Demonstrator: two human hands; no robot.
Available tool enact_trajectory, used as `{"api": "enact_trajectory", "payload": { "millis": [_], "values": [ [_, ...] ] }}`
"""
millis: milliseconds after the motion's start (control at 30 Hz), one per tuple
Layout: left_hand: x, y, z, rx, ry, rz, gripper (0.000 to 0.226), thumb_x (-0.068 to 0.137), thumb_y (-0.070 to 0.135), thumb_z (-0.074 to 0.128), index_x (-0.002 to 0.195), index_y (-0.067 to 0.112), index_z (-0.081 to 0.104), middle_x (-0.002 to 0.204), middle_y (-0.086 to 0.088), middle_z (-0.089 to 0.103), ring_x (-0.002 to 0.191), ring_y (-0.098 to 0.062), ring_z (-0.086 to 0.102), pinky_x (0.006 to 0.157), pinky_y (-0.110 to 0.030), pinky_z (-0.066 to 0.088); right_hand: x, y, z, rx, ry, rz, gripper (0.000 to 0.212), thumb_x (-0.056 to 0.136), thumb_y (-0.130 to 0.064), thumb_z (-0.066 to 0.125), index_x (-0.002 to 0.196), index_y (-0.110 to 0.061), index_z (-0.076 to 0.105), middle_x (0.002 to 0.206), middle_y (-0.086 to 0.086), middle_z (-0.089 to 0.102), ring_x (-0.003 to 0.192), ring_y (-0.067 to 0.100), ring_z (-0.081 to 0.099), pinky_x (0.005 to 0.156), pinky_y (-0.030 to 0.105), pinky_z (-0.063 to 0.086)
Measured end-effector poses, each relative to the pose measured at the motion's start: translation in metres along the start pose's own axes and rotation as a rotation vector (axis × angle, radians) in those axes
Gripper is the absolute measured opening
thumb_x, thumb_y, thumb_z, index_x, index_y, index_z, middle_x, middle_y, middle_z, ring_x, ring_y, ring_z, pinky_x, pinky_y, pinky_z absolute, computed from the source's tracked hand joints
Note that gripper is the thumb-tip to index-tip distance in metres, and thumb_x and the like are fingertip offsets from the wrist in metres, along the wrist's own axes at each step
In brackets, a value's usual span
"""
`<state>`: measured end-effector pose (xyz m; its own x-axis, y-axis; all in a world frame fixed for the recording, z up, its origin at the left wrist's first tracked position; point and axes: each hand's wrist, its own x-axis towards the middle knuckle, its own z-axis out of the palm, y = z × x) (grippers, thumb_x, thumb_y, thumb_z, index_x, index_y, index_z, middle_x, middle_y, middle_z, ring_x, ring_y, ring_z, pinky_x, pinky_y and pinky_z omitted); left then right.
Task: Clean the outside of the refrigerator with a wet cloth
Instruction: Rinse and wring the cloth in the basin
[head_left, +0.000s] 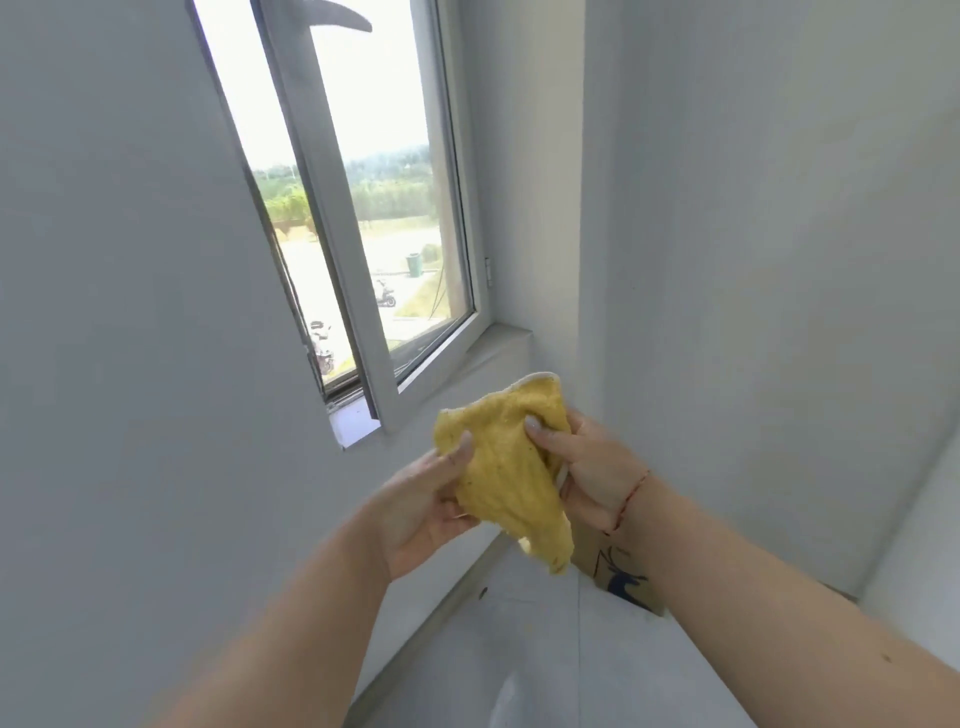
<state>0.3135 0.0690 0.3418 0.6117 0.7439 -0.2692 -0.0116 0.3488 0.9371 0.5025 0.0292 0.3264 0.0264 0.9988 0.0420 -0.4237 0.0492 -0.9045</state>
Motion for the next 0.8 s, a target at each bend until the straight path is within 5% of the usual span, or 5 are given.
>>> {"api": "enact_trajectory", "payload": {
  "millis": [133, 300, 500, 600, 800],
  "values": [
    [0.049, -0.009, 0.054, 0.087, -0.066, 0.040, 0.028, 0.086, 0.019, 0.068, 0.111, 0.007, 0.068, 0.109, -0.002, 0.074, 0.099, -0.008, 0.069, 0.084, -0.020, 0.047, 0.006, -0.045, -0.048, -0.243, 0.201, -0.107, 0.012, 0.096, -0.029, 0.053, 0.105, -0.021, 0.057, 0.102, 0.003, 0.062, 0.104, 0.024, 0.059, 0.096, 0.048, 0.049],
    [0.107, 0.011, 0.114, 0.115, 0.042, 0.210, 0.039, 0.084, 0.026, 0.069, 0.114, 0.002, 0.064, 0.109, -0.014, 0.072, 0.101, -0.026, 0.070, 0.088, -0.039, 0.057, 0.001, -0.098, -0.117, -0.802, 0.423, -0.123, 0.018, 0.097, -0.039, 0.049, 0.108, -0.027, 0.055, 0.104, -0.009, 0.060, 0.109, 0.020, 0.056, 0.092, 0.034, 0.045],
    [0.161, 0.020, 0.191, 0.225, 0.130, 0.286, 0.046, 0.089, 0.023, 0.070, 0.127, 0.031, 0.045, 0.104, -0.010, 0.067, 0.095, -0.021, 0.068, 0.089, -0.045, 0.056, -0.020, -0.135, -0.198, -0.278, 0.552, 0.075, 0.139, 0.035, -0.049, 0.095, 0.147, -0.005, 0.026, 0.119, 0.019, 0.060, 0.102, 0.031, 0.064, 0.083, 0.044, 0.055],
    [0.182, 0.031, 0.216, 0.180, -0.051, 0.268, 0.047, 0.084, 0.010, 0.073, 0.127, 0.018, 0.055, 0.109, -0.014, 0.068, 0.098, -0.025, 0.069, 0.087, -0.040, 0.057, -0.038, -0.149, -0.224, -0.256, 0.413, 0.045, 0.125, 0.052, -0.014, 0.093, 0.148, -0.030, 0.015, 0.126, 0.021, 0.048, 0.110, 0.035, 0.060, 0.093, 0.054, 0.049],
    [0.226, 0.045, 0.257, 0.653, -0.270, 0.294, 0.073, 0.063, -0.003, 0.086, 0.128, 0.015, 0.057, 0.114, -0.007, 0.064, 0.105, -0.021, 0.065, 0.092, -0.035, 0.054, -0.054, -0.168, -0.253, -1.412, 0.564, 0.171, 0.037, 0.073, -0.031, 0.074, 0.107, -0.027, 0.060, 0.109, 0.000, 0.055, 0.090, 0.010, 0.052, 0.080, 0.030, 0.049]
  ]
}}
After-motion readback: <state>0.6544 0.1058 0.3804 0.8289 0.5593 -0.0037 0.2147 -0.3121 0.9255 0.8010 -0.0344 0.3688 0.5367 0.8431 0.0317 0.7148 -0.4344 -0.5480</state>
